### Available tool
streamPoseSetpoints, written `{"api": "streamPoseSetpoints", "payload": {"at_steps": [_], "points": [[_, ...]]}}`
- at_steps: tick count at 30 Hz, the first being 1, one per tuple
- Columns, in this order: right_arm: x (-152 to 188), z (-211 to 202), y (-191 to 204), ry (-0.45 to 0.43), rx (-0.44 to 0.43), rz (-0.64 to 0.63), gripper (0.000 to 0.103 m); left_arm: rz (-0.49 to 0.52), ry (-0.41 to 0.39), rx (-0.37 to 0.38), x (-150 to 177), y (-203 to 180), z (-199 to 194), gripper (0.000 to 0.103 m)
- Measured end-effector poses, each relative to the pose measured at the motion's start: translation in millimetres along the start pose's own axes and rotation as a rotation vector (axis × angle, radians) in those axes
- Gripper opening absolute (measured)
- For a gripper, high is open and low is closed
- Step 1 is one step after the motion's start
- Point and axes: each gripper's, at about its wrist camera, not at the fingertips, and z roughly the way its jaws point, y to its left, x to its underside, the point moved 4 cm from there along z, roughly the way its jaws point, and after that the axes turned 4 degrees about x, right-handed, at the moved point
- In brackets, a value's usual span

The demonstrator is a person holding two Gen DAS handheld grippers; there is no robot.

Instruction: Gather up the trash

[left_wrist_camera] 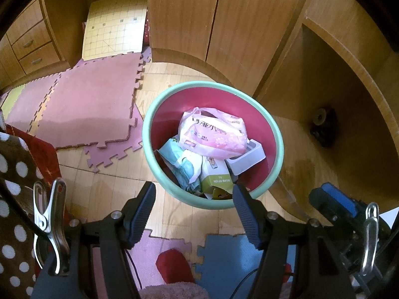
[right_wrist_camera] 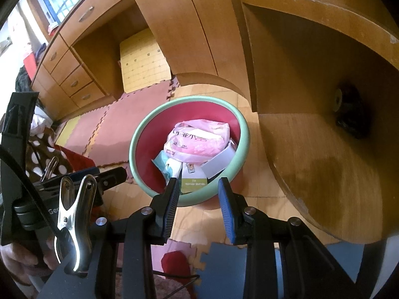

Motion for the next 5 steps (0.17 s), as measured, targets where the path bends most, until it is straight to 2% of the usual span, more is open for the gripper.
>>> {"api": "streamPoseSetpoints", "payload": {"at_steps": [5], "points": [[-0.4,-1.1,1.3,-0.003,0.001,-0.001,0.033,0.0,0.001,0.001,0.1,0.0,-0.1,0.068]]}}
